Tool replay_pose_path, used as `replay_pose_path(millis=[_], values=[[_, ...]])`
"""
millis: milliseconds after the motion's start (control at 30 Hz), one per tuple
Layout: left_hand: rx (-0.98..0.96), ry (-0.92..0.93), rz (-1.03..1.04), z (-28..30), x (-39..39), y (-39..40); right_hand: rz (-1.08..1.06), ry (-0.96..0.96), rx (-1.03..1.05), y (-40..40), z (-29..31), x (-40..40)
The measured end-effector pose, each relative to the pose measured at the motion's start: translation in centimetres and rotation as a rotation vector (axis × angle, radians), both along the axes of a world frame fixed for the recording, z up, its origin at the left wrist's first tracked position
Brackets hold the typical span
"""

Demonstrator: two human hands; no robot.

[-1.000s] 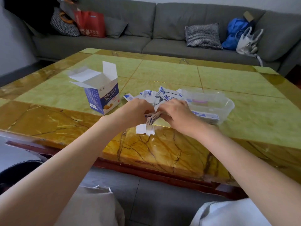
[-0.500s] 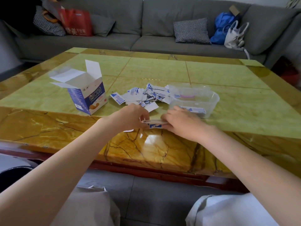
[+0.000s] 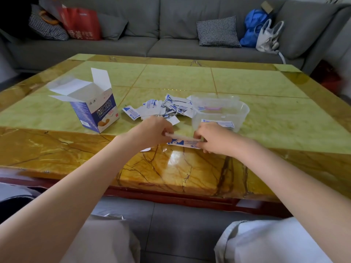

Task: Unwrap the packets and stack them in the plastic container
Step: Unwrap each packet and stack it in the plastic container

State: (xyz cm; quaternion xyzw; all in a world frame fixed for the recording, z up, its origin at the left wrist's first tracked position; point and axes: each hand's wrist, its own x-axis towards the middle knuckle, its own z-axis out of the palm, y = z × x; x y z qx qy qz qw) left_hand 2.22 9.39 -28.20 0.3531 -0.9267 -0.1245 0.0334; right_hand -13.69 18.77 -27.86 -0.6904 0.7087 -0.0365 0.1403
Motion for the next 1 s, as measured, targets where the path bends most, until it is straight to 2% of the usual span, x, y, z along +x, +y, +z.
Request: replay_pose_path(millis=[300, 633, 767, 900, 1000], values=[[-0.035, -0.018, 0.064, 0.2, 0.0, 0.3, -0.001, -0.052, -0.122, 0.3, 0.1, 1.1], [-0.025, 0.013, 0.126, 0.0, 0.0, 0.4, -0.008, -0.049, -0.077, 0.3, 0.2, 1.6], [0.016, 0.155, 0.154, 1.5, -0.5, 0.3, -0.031, -0.055, -0.171, 0.1, 1.5, 1.3], [0.099, 0.436, 0.187, 4.8, -2.3, -1.0, -0.259, -0.339, -0.49, -0.8, 4.9, -2.5], [0.186, 0.521, 0.18, 6.1, -5.6, -1.6, -0.487, -0.481, -0.57, -1.7, 5.4, -5.8]])
